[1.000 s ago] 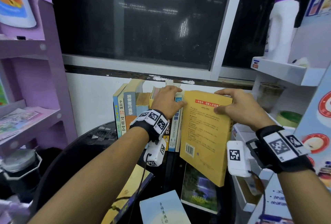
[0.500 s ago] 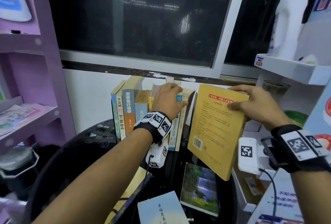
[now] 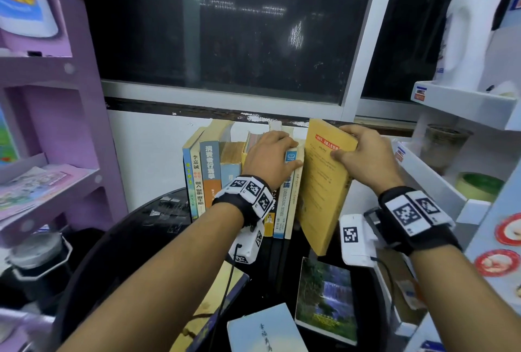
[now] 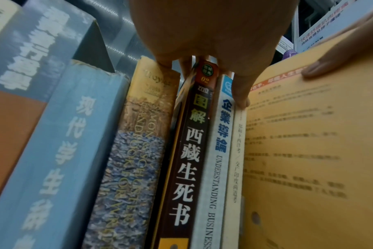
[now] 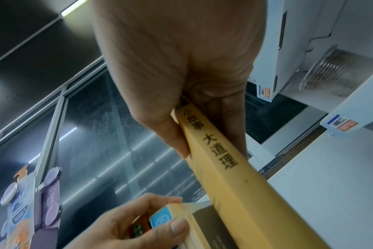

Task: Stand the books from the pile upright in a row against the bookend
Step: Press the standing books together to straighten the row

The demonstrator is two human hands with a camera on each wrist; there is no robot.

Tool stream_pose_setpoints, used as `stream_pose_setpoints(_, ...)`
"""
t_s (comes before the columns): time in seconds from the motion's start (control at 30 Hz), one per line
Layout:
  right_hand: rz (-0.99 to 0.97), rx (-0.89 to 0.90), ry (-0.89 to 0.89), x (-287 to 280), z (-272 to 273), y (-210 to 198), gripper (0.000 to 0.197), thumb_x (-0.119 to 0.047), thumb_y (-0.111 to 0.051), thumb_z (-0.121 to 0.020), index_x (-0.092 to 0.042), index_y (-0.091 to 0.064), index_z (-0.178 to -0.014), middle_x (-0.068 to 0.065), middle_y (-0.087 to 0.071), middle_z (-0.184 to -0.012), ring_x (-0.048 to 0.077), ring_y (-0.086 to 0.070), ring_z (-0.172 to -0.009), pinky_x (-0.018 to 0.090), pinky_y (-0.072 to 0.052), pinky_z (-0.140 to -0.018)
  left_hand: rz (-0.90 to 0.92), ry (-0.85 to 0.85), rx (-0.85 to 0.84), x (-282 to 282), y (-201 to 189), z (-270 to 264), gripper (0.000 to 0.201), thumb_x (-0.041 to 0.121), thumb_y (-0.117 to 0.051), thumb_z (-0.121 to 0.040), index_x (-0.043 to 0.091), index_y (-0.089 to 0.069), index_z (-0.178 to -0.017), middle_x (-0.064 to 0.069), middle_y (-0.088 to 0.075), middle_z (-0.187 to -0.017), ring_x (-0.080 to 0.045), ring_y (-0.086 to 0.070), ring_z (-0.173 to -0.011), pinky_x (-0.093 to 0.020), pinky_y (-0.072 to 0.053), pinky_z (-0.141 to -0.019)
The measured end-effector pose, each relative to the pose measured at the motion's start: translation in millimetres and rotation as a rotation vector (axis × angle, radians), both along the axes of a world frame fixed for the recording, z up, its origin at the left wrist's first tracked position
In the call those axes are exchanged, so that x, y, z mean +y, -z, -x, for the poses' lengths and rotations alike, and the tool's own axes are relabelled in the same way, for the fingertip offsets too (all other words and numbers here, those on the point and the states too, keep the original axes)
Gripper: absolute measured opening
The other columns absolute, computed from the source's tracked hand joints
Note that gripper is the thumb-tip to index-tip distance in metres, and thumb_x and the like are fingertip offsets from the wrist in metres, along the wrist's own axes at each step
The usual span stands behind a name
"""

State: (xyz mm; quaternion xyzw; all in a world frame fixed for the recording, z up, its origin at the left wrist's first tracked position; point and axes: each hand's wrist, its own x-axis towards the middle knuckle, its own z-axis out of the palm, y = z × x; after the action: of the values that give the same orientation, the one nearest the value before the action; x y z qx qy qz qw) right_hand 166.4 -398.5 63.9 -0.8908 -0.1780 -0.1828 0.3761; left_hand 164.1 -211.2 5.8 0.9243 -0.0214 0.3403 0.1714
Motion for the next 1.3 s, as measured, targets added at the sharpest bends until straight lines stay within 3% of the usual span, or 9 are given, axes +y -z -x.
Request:
stream_pose_setpoints(0.27,0.005,-0.016,0.003,33.2,-19.2,16.9,0.047,-0.022,-0.068,-0.089,-0.021,-0.054,-0.134,0.006,-0.065,-0.121,0.025,-0.061,-0.108,0.035,-0.050,-0.088,-0.025,0.053,0.001,10.6,2.4,-5.1,0.047,0.045,-0.063,-0.086,0.029,-0.056,-0.130,0.005,-0.045,-0.141,-0.015,-0.037,-0.130,-0.034,-0.034,-0.107)
stream_pose_setpoints(0.4,-0.009,-0.012,0.023,43.2,-26.5,25.5,0.045,-0.021,-0.065,-0.091,-0.023,-0.054,-0.134,0.007,-0.065,-0.122,0.027,-0.061,-0.108,0.037,-0.050,-0.090,-0.036,0.055,-0.013,12.8,4.5,-6.9,0.047,0.047,-0.062,-0.086,0.030,-0.056,-0.129,0.006,-0.046,-0.141,-0.015,-0.038,-0.129,-0.034,-0.036,-0.106)
stream_pose_setpoints(0.7,-0.041,0.002,0.020,55.8,-39.2,39.4,0.030,-0.024,-0.061,-0.094,-0.024,-0.060,-0.124,0.005,-0.068,-0.109,0.020,-0.060,-0.091,0.038,-0.054,-0.086,-0.051,0.055,-0.059,15.9,9.4,-9.5,0.047,0.049,-0.061,-0.085,0.031,-0.056,-0.128,0.007,-0.047,-0.139,-0.013,-0.041,-0.128,-0.037,-0.042,-0.103)
stream_pose_setpoints(0.9,-0.070,0.025,-0.004,60.2,-46.6,42.8,0.035,-0.030,-0.057,-0.097,-0.022,-0.057,-0.130,0.006,-0.067,-0.116,0.025,-0.064,-0.101,0.038,-0.055,-0.086,-0.048,0.054,-0.057,16.5,9.5,-8.1,0.046,0.050,-0.060,-0.086,0.033,-0.055,-0.128,0.008,-0.047,-0.139,-0.012,-0.040,-0.128,-0.036,-0.041,-0.102)
stream_pose_setpoints(1.07,-0.051,0.068,-0.038,62.3,-51.5,43.5,0.046,-0.037,-0.052,-0.098,-0.023,-0.048,-0.141,0.009,-0.063,-0.127,0.030,-0.058,-0.116,0.047,-0.052,-0.095,-0.045,0.038,-0.061,17.5,9.2,-6.2,0.045,0.050,-0.061,-0.085,0.034,-0.056,-0.127,0.009,-0.048,-0.138,-0.012,-0.041,-0.128,-0.034,-0.041,-0.099)
stream_pose_setpoints(1.2,-0.063,0.123,-0.135,55.1,-49.8,40.5,0.046,-0.032,-0.046,-0.101,-0.026,-0.042,-0.146,0.007,-0.059,-0.132,0.023,-0.063,-0.108,0.034,-0.053,-0.089,-0.045,0.030,-0.073,16.5,9.1,-4.7,0.044,0.051,-0.061,-0.085,0.034,-0.057,-0.125,0.009,-0.049,-0.136,-0.012,-0.043,-0.126,-0.033,-0.042,-0.095)
stream_pose_setpoints(1.3,-0.038,0.207,-0.239,45.3,-47.0,38.3,0.051,-0.023,-0.051,-0.098,-0.034,-0.038,-0.146,0.007,-0.061,-0.128,0.019,-0.069,-0.094,0.035,-0.058,-0.082,-0.058,0.028,-0.071,16.1,9.2,-3.8,0.043,0.052,-0.060,-0.085,0.034,-0.057,-0.124,0.009,-0.049,-0.136,-0.012,-0.043,-0.125,-0.033,-0.043,-0.094)
